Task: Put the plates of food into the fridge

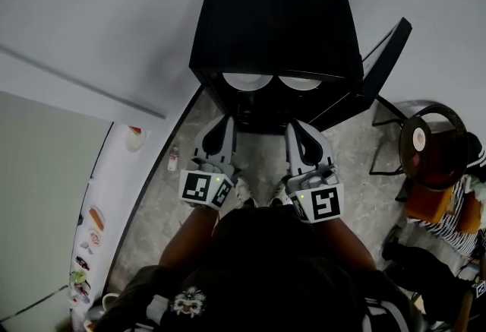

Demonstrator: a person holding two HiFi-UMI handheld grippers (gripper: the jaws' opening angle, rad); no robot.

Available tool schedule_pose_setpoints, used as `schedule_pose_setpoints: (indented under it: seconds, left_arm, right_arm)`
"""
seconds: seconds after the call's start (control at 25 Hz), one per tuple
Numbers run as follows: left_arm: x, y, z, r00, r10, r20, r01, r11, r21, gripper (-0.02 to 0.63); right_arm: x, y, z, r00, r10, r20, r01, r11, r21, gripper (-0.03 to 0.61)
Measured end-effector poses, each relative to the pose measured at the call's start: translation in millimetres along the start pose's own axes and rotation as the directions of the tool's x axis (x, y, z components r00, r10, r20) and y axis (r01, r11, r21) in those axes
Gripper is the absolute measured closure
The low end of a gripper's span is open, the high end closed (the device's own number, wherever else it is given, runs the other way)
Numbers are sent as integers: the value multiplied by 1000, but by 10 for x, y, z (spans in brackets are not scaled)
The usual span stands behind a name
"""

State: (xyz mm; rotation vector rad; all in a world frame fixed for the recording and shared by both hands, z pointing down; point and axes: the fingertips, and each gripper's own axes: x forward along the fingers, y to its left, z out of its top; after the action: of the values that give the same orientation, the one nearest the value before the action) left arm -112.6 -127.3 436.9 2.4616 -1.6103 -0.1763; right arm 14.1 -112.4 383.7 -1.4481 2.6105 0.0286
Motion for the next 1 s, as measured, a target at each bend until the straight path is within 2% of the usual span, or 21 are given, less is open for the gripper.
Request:
schedule_pose_setpoints:
  seconds: [0.12,0.28,0.4,0.48,0.6,0.72,0.88,1.0]
  left_arm:
    - [-73,-22,112,1000,10,6,-10,999,35,592]
    - [-134,-95,277,1000,3,20,-4,998,66,592]
    - [-170,-189,393,1000,-8,24,4,988,154,592]
    - [-197,-259,485,999,-14,32,7,983,185,592]
    - [-239,-282,519,1000,-12,25,7,983,182,592]
    - [-268,-282,530,1000,-15,27,10,984,179,592]
    - [-287,-376,563,997,-45,56,32,977,213,592]
    - [-292,-428,581,997,-54,62,42,982,183,592]
  right_arm:
    - [-4,43,-32,1000,16,-6,-16,999,-28,554]
    - [-6,80,14,1000,-5,-12,4,999,-36,554]
    - [27,112,54,999,-33,-26,32,998,-46,554]
    - [28,121,64,998,-47,-31,44,997,-64,554]
    - [17,155,168,998,-55,3,55,992,-110,555]
    - [33,221,283,998,-52,41,56,992,-116,555]
    - [-8,277,329,997,-42,65,50,991,-126,555]
    - [-50,298,325,997,-44,65,52,990,-132,555]
